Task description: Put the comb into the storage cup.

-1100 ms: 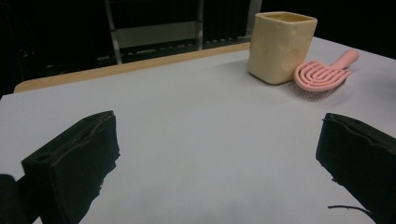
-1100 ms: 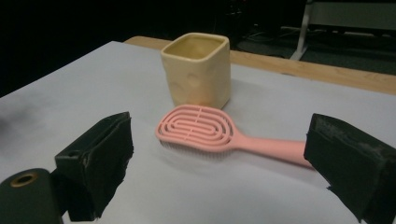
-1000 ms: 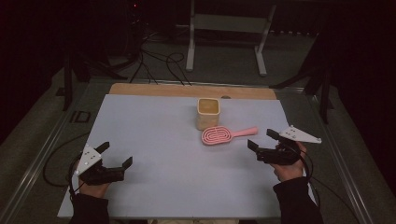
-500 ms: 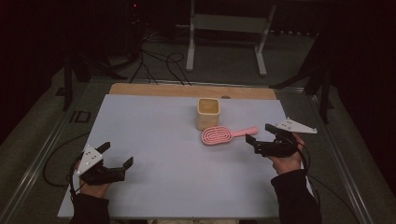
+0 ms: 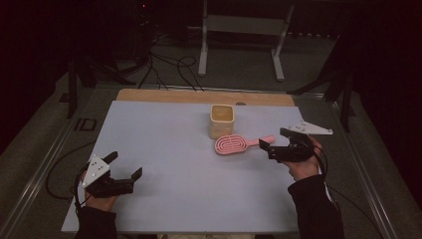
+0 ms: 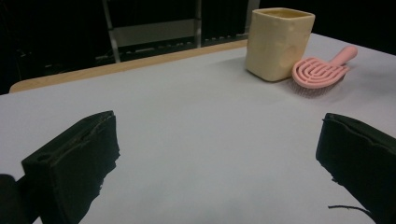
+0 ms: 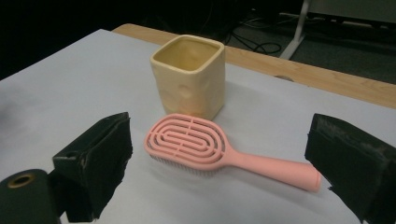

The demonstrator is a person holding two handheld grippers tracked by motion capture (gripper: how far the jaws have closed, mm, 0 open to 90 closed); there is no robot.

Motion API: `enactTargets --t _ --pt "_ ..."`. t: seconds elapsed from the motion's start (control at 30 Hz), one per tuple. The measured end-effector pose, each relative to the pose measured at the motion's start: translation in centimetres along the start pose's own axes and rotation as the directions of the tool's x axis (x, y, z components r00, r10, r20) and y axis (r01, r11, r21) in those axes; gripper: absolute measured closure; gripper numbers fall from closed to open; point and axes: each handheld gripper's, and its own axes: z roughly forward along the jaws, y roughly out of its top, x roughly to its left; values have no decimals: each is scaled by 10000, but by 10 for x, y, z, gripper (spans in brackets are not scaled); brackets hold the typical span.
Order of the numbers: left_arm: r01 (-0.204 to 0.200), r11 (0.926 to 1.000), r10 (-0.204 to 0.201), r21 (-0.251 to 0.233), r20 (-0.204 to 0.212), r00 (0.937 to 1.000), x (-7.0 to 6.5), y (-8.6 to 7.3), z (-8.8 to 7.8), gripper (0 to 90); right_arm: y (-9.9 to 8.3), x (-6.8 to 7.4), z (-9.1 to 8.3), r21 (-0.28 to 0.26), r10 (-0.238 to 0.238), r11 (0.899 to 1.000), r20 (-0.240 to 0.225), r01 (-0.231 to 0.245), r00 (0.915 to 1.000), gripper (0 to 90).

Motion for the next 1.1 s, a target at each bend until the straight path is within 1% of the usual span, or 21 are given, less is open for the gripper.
enactTargets --t 0.23,0.27,0.4,0.47,0.67,0.83,0.9,1.1 --pt "-10 10000 10 10 -8 10000 0 0 0 0 7 -2 7 373 -139 9992 1 139 9999 73" --pt "-16 10000 16 11 -4 10000 0 0 0 0 9 -3 11 514 -267 9983 -8 267 9996 73" --pt "-24 10000 24 20 -2 10000 0 0 0 0 11 -7 15 639 -212 9977 -85 217 9997 72" --pt "-16 10000 16 17 3 10000 0 0 0 0 12 -11 18 724 -100 9973 -162 112 9998 72" --pt "-25 10000 25 19 1 10000 0 0 0 0 18 -15 22 944 -268 9951 -137 280 9995 72" --pt "8 10000 -8 6 -15 10000 0 0 0 0 22 -20 23 1026 -229 9944 -104 239 9997 73" --pt "18 10000 -18 -4 -31 10000 1 0 0 0 26 -25 25 1111 -172 9936 -97 182 9998 73" --pt "-4 10000 4 18 -9 10000 0 0 0 0 32 -31 30 1557 -395 9871 80 378 9992 73"
